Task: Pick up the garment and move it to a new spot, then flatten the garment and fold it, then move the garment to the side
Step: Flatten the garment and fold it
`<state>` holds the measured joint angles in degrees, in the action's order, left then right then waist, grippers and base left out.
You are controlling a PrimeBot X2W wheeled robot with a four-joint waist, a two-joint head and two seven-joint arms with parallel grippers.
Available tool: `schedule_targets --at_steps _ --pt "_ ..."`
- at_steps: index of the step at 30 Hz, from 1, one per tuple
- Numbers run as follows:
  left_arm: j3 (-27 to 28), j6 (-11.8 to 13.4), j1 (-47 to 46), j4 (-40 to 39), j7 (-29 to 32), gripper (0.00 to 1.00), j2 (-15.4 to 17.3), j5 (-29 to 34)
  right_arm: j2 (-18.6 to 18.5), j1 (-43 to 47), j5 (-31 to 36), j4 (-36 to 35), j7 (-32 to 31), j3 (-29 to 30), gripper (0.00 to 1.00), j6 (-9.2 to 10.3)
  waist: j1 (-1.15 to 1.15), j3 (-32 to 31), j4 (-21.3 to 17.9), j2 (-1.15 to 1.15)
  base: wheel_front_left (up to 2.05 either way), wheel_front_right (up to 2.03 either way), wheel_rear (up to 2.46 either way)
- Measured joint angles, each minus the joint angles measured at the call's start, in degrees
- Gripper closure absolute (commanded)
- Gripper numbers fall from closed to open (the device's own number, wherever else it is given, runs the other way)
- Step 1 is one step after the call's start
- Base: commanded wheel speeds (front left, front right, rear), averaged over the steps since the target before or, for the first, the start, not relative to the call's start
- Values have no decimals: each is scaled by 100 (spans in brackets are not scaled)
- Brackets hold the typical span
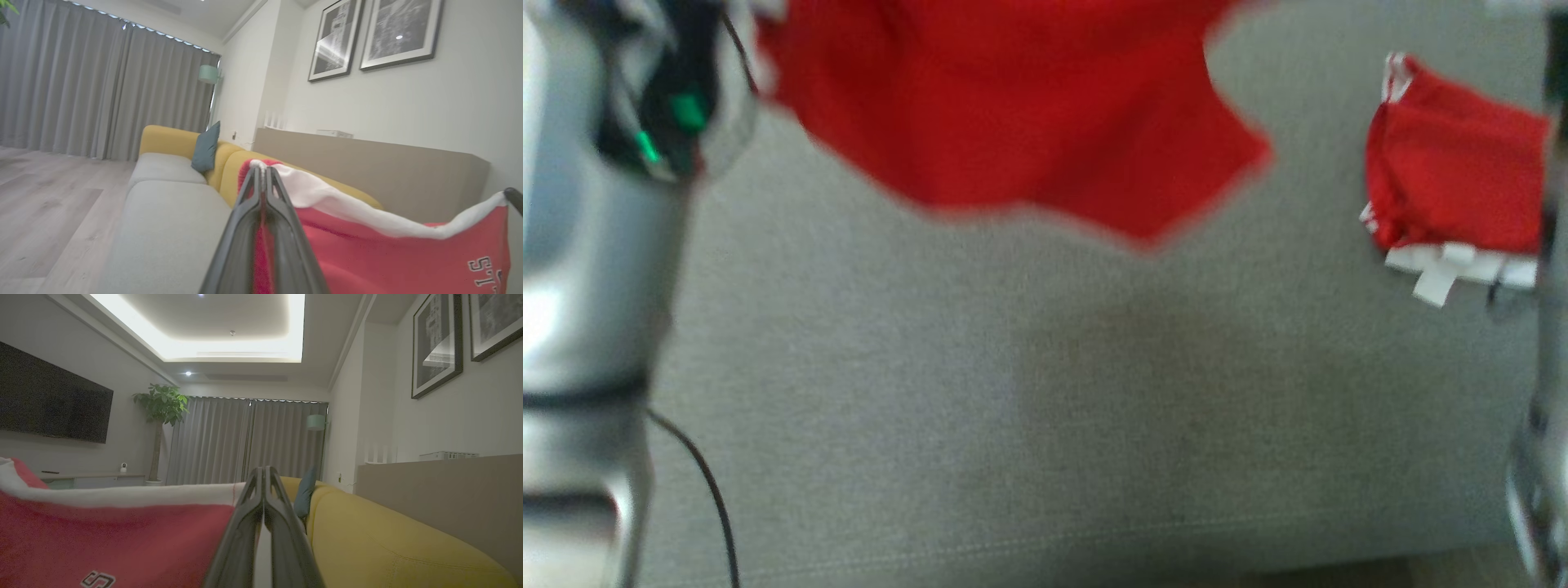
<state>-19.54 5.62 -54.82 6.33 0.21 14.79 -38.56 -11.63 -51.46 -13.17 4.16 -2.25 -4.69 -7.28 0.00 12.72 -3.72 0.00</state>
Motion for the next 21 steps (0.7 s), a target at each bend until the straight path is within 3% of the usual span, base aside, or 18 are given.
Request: schedule_targets --at_steps 4,11,16,21 --pt "216 -209 -1208 1373 -334 100 -46 3 19 -1504 156 1429 337 -279 100 0 2 568 -87 0 0 0 0" --pt "668 -487 -2830 3217 -1218 100 -304 -66 220 -3236 493 3333 1358 -33 100 0 2 1323 -243 0 0 0 0" --pt "782 -836 -2972 3985 -1446 100 -520 -160 423 -3344 513 4116 1618 -1 100 0 1 1594 -282 0 0 0 0" --pt "794 -1126 -2546 4351 -1492 100 -765 -160 457 -2860 378 4564 1668 -289 100 0 0 1712 -160 0 0 0 0"
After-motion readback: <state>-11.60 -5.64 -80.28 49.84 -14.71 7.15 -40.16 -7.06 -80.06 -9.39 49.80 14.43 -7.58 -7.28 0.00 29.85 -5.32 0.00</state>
